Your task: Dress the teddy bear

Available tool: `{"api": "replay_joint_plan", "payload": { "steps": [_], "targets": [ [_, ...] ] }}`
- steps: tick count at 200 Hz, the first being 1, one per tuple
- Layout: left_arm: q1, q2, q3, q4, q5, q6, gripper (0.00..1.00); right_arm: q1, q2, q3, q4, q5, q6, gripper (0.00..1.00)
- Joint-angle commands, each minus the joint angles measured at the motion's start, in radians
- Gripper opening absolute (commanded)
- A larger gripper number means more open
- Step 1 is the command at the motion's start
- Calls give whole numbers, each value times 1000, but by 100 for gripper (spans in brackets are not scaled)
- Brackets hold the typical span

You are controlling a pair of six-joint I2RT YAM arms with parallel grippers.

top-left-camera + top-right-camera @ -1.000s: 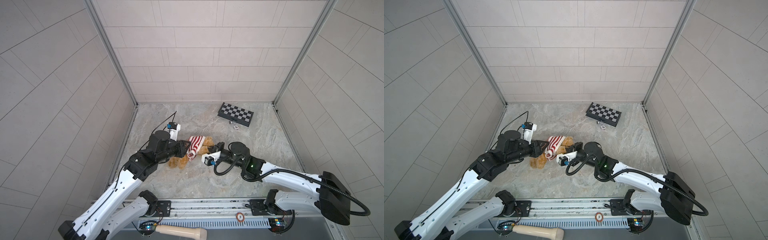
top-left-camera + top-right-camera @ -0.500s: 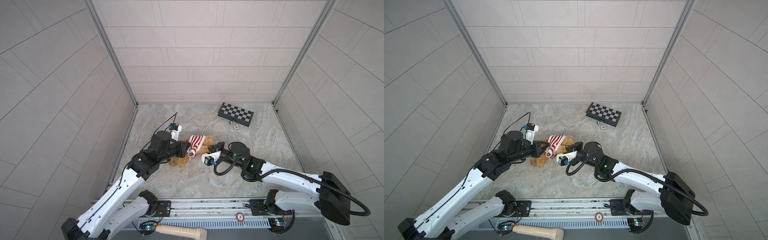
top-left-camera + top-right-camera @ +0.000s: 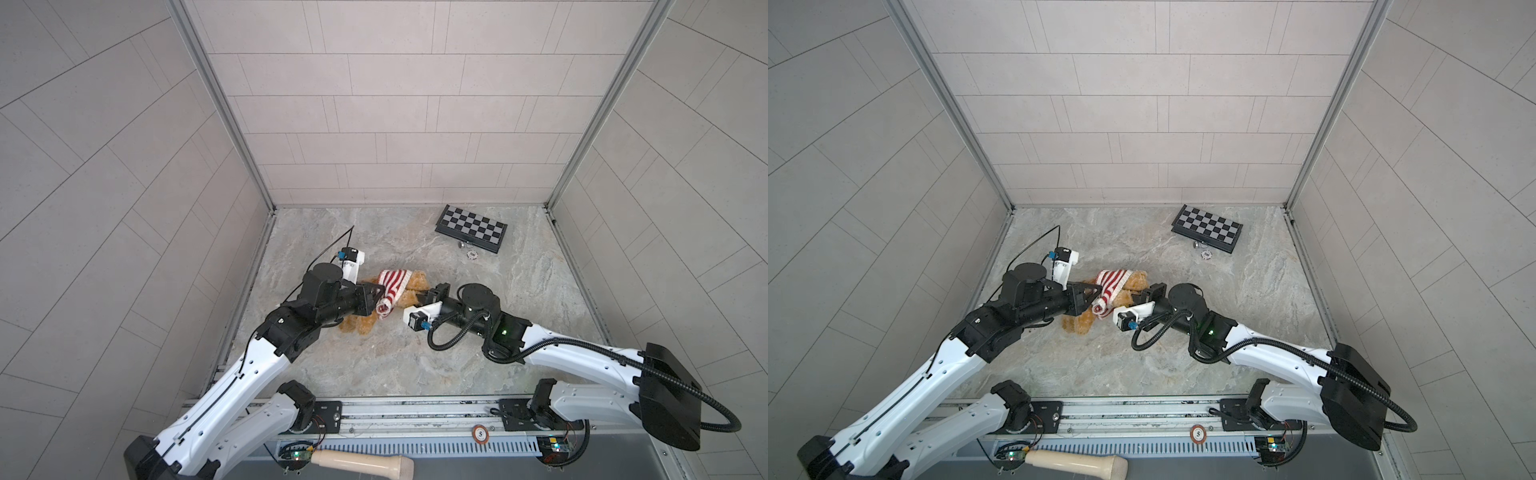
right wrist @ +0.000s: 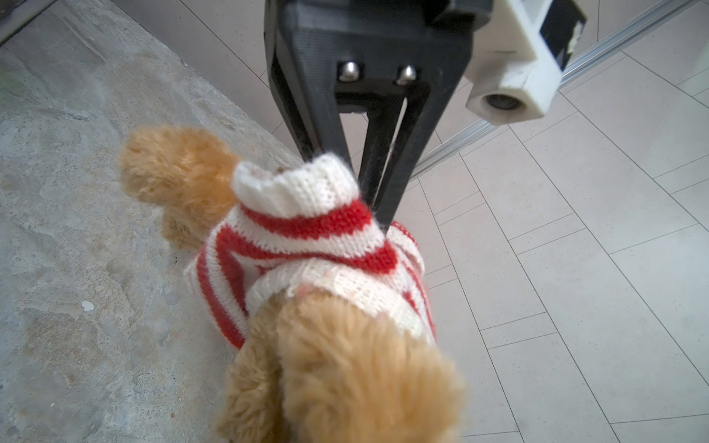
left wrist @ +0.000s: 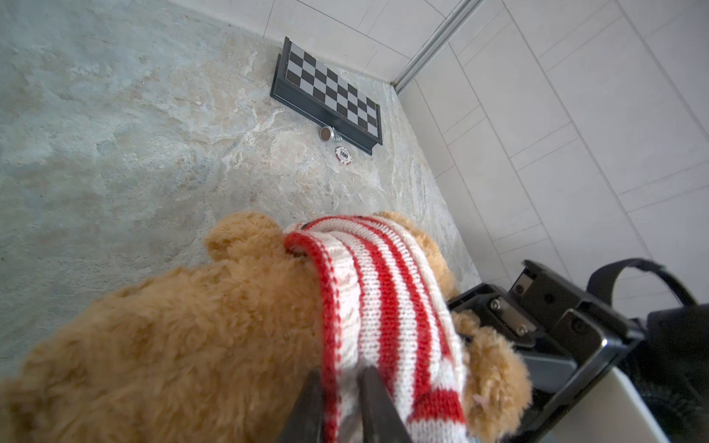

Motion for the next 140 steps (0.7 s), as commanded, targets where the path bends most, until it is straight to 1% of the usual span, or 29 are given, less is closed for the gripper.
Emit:
{"api": "replay_joint_plan", "payload": {
  "steps": [1, 26, 38, 79, 106, 140],
  "targets": [
    [4, -7, -11, 19, 4, 12, 12, 3, -38, 4, 50, 2, -9, 0],
    [4, -34, 2, -21, -21, 29, 6, 3, -32, 12, 42, 31, -3, 0],
    [4, -51, 14, -53, -46, 46, 0, -1, -29, 18, 46, 54, 13, 0],
    [4, -93, 24, -125, -100, 75, 0, -17, -23, 27, 58, 114, 41, 0],
    [13, -116, 8, -157, -147, 75, 0, -36, -34, 23, 91, 147, 85, 0],
    [31, -139, -16, -180, -165, 68, 0, -66, -59, 15, 116, 177, 142, 0]
  ]
}}
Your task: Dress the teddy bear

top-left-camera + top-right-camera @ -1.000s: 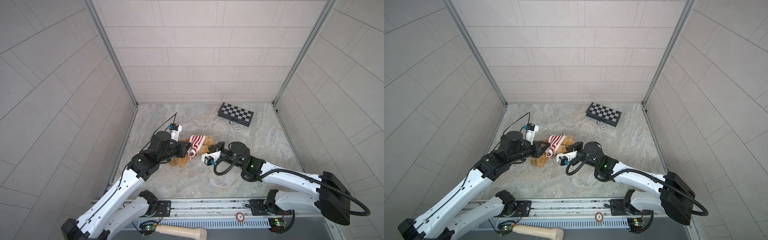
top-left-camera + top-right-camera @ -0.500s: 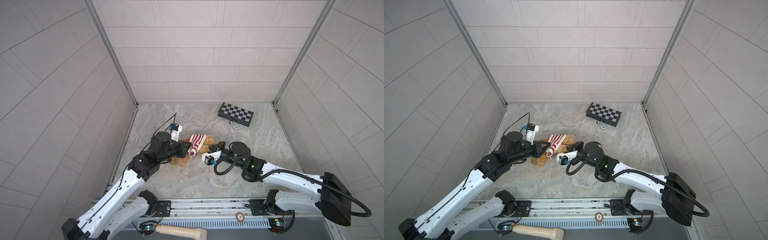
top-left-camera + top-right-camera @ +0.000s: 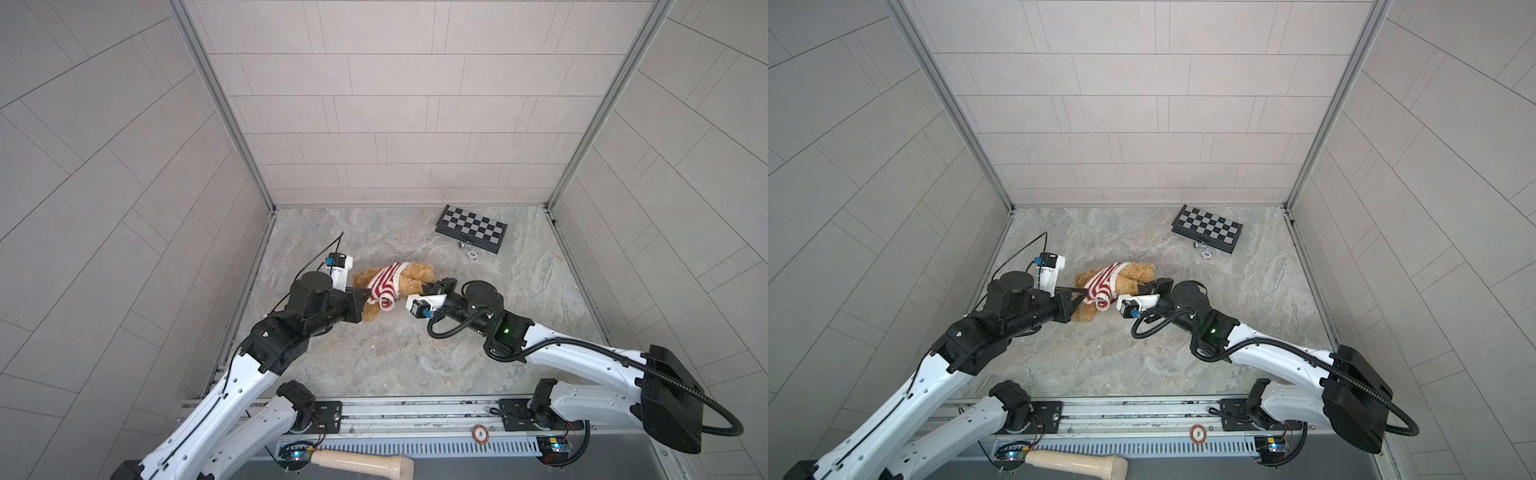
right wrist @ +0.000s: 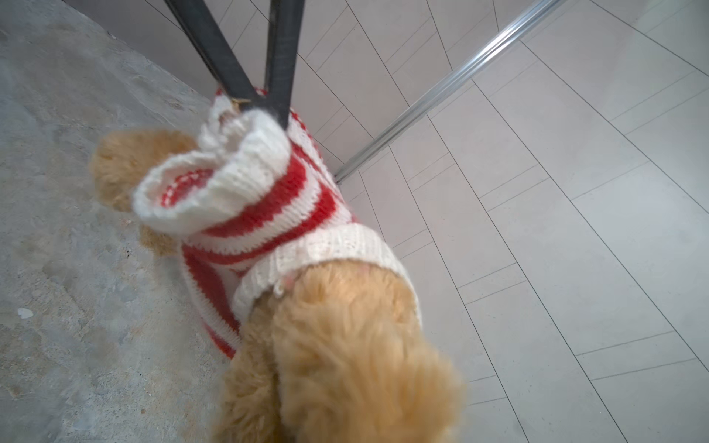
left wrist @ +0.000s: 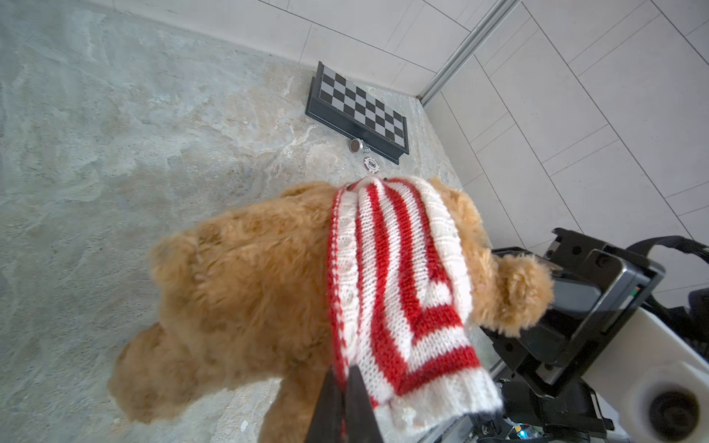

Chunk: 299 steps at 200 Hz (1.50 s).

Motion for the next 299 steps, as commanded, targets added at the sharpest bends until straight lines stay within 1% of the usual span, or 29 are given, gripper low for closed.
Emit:
{"api": "replay_joint_plan", "payload": {
  "steps": [1, 31, 62, 91, 96, 122, 143, 156, 186, 195, 213, 227, 241, 265, 282, 299],
  "targets": [
    [16, -24, -19, -52, -40, 14, 0, -29, -47, 15, 96, 66, 63, 0],
    [20, -41, -58, -71, -48, 7, 0, -54, -64, 23, 103, 98, 121, 0],
    [27, -58, -98, -73, -71, 2, 0, -61, -81, 26, 100, 81, 148, 0],
    [51, -78, -124, -70, -37, -14, 0, -72, -63, 76, 23, 198, 161, 0],
    [52, -83, -131, -69, -25, -18, 0, -75, -63, 80, 17, 213, 196, 0],
    [52, -74, -159, -17, 105, -53, 0, -79, -46, 123, -46, 244, 232, 0],
    [52, -77, -206, 89, 188, -139, 0, -67, -25, 147, -59, 241, 263, 0],
    [52, -70, -219, 136, 212, -168, 0, -44, -9, 166, -67, 251, 265, 0],
    [52, -39, -193, 182, 237, -197, 0, 12, 36, 214, -102, 333, 242, 0],
    [51, -34, -182, 200, 248, -209, 0, 15, 40, 225, -109, 348, 261, 0],
    [48, -42, -187, 262, 287, -239, 0, -4, 33, 246, -139, 370, 347, 0],
    [47, -30, -174, 203, 302, -206, 0, -21, 25, 269, -171, 387, 398, 0],
    [47, -17, -163, 106, 283, -145, 0, -36, 22, 300, -215, 400, 453, 0],
    [48, -8, -170, 21, 252, -73, 0, -61, 27, 345, -272, 433, 526, 0],
    [47, -1, -185, -6, 216, -44, 0, -78, 26, 363, -293, 453, 569, 0],
    [48, 0, -209, 20, 222, -49, 0, -79, 29, 379, -315, 479, 577, 0]
  ]
}}
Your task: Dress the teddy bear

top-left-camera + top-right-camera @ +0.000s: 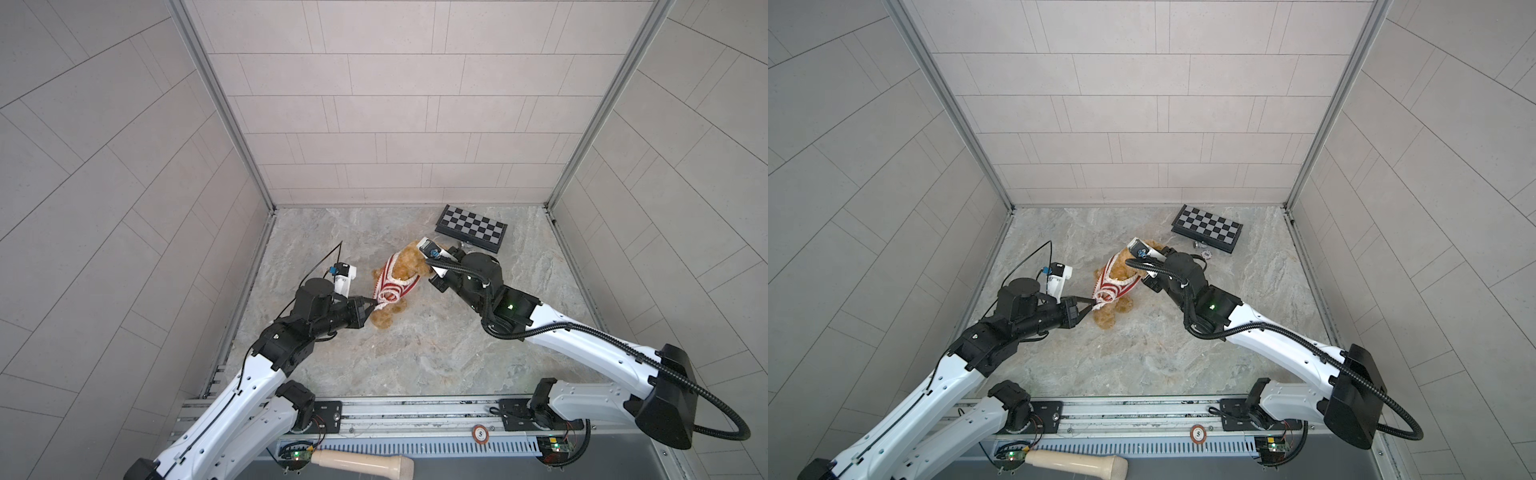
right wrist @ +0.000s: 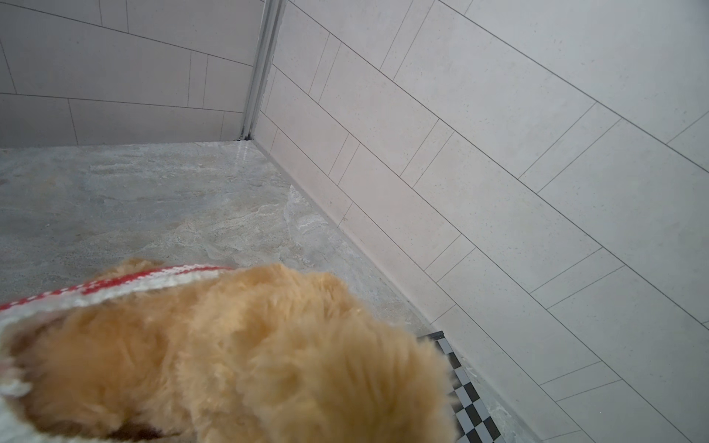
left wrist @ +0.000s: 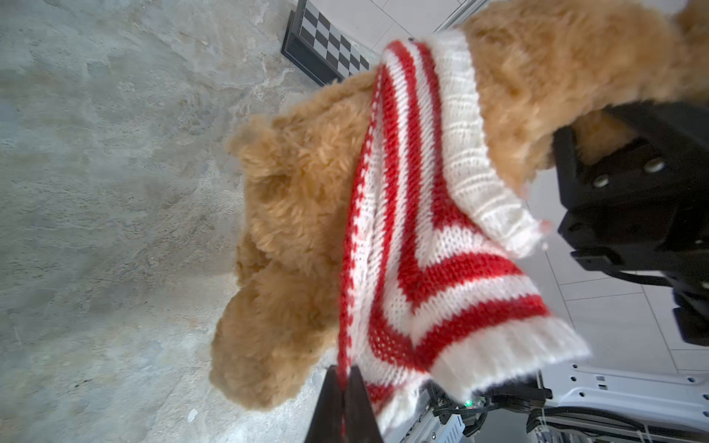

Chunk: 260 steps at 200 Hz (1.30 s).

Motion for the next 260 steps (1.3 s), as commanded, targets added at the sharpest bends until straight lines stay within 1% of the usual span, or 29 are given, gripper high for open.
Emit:
{"api": "replay_joint_plan", "payload": {
  "steps": [1, 23, 48, 89, 108, 135, 153, 165, 170, 177, 178, 179, 184, 203, 209, 215, 224, 240, 250, 260],
  "targets": [
    [-3, 3, -34, -119, 0, 49, 0, -36, -20, 59, 40, 157, 93, 0],
    [-3, -1, -53, -114, 3, 51, 0, -36, -20, 72, 21, 166, 103, 0],
    [-3, -11, -54, -157, -30, 78, 0, -36, -28, 74, 8, 167, 117, 0],
    [-3, -17, -61, -178, -73, 103, 0, -68, -41, 95, -44, 136, 185, 0],
    [-2, -7, -67, -116, -51, 83, 0, -69, -45, 103, -56, 120, 190, 0],
    [-2, 1, -71, 55, 20, 33, 0, -61, -40, 111, -72, 84, 184, 0],
    [-3, 13, -51, 109, 19, 35, 0, -51, -34, 123, -88, 60, 172, 0],
    [-3, 28, -32, 103, 1, 52, 9, -48, -28, 137, -109, 41, 161, 0],
    [-2, 34, -22, 91, -15, 63, 15, -46, -26, 140, -115, 29, 152, 0],
    [-3, 41, -5, 63, -33, 85, 26, -43, -28, 139, -114, 14, 137, 0],
    [-3, 42, -3, 53, -35, 89, 26, -42, -28, 139, -114, 14, 136, 0],
    [-3, 43, -3, 48, -38, 93, 29, -41, -28, 139, -114, 13, 133, 0],
    [-3, 44, 14, 26, -52, 113, 35, -39, -28, 139, -116, 6, 120, 0],
    [-3, 18, 70, -103, -126, 205, 51, -39, -23, 146, -145, -34, 75, 0],
    [-3, 2, 89, -141, -154, 237, 57, -39, -22, 151, -161, -63, 55, 0],
    [-3, -14, 107, -183, -181, 270, 65, -39, -23, 150, -174, -103, 26, 0],
    [-3, -40, 134, -238, -215, 319, 71, -38, -28, 145, -184, -155, -3, 0],
    [-2, -83, 171, -288, -223, 388, 75, -39, -19, 167, -240, -231, -49, 0],
    [-3, -103, 187, -282, -188, 412, 78, -39, -10, 183, -280, -292, -87, 0],
    [-3, -113, 202, -251, -133, 422, 81, -39, 3, 205, -310, -334, -100, 0]
  ]
}}
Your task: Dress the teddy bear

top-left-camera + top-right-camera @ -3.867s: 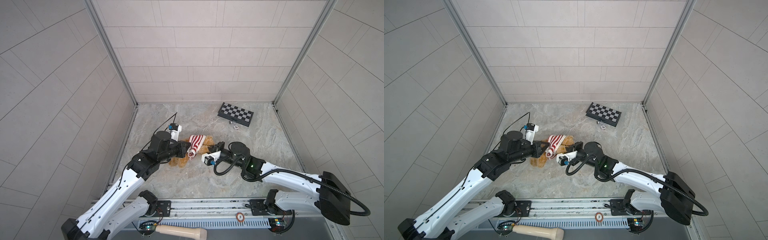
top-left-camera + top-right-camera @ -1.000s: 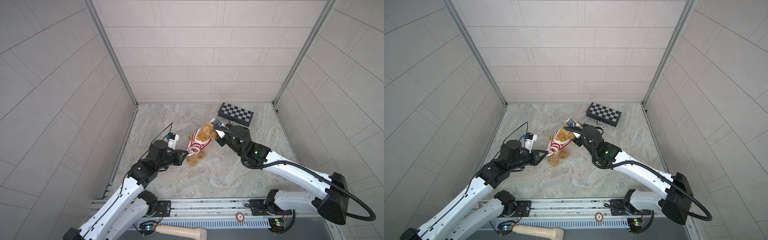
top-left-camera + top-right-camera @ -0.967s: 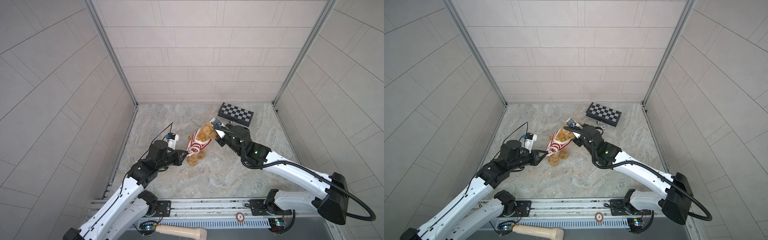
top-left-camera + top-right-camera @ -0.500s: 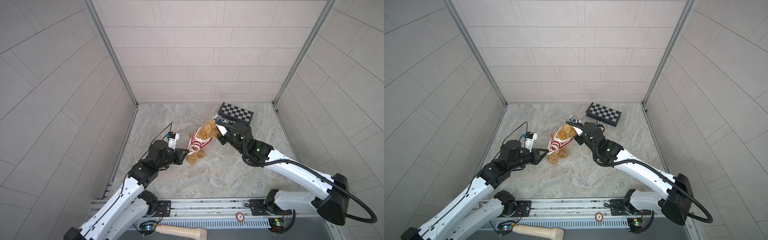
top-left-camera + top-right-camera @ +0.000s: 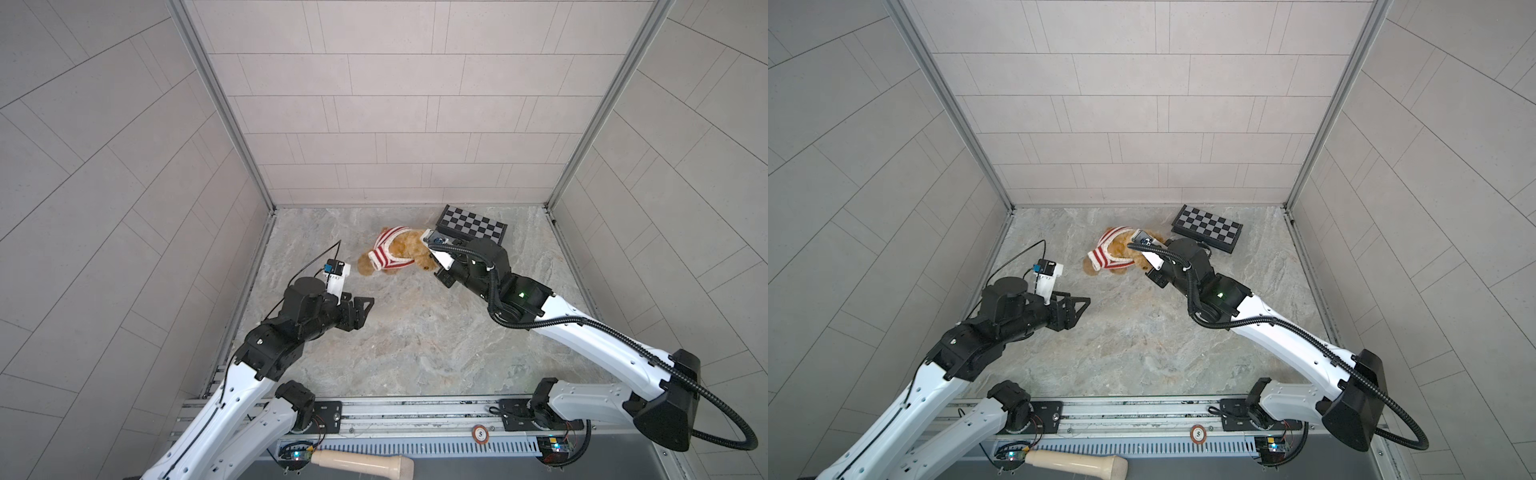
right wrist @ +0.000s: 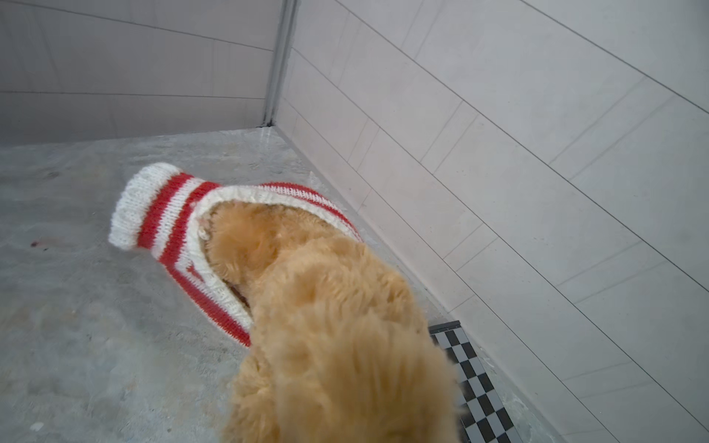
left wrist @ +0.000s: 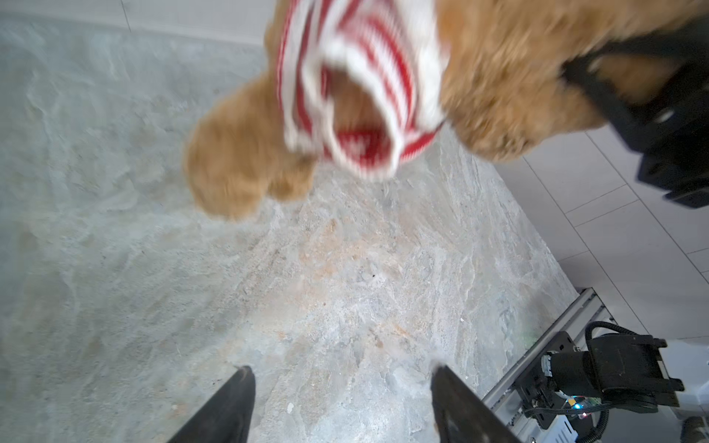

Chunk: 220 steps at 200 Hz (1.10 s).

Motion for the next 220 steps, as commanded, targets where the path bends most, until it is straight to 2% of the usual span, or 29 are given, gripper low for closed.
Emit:
{"api": "replay_joint_plan", "payload": {
  "steps": [1, 25, 54, 84, 106, 130, 162, 220],
  "targets": [
    [-3, -40, 53, -41, 45, 115, 81, 3, 4, 62, -63, -164, -94, 0],
    [-6, -28, 68, 88, 137, 115, 90, 3, 38, 134, -164, -286, -139, 0],
    [-26, 51, 98, 217, 169, 113, 91, 3, 17, 129, -154, -460, -133, 0],
    [-103, 118, 138, 290, 148, 145, 92, 5, 16, 133, -188, -555, -147, 0],
    [-161, 177, 171, 269, 92, 207, 90, 7, 13, 133, -210, -596, -168, 0],
    [-172, 221, 188, 235, 68, 254, 86, 7, -2, 121, -208, -619, -192, 0],
    [-182, 239, 196, 176, 60, 326, 72, 6, -13, 110, -205, -622, -211, 0],
    [-220, 290, 194, 171, 61, 378, 72, 6, 1, 120, -201, -664, -205, 0]
  ]
}}
